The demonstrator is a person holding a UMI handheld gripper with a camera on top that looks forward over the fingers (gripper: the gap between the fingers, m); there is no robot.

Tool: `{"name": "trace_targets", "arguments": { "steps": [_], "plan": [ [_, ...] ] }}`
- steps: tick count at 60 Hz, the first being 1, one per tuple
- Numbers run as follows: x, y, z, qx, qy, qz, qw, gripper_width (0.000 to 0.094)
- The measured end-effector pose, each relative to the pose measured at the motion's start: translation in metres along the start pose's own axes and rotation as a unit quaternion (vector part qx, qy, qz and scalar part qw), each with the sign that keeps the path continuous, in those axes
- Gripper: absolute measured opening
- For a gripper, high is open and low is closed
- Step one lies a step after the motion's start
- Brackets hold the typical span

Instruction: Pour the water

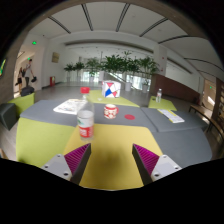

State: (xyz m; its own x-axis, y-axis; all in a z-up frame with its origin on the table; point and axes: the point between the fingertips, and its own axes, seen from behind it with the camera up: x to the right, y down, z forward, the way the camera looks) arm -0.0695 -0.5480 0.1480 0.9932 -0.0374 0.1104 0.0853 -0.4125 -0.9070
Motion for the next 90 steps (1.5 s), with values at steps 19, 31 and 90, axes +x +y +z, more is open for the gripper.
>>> {"name": "trace_targets", "arguments": {
  "steps": [19, 31, 90],
  "plan": [
    [-0.093, -0.063, 0.095, 0.056, -0.025, 0.030, 0.998, 0.0851],
    [-0.105, -0.063, 0.152, 0.051, -0.015, 0.042, 0.998, 0.0704],
    [-0.191, -0.279, 0.192, 0.130, -0.337, 0.359, 0.861, 0.0344]
  ]
}}
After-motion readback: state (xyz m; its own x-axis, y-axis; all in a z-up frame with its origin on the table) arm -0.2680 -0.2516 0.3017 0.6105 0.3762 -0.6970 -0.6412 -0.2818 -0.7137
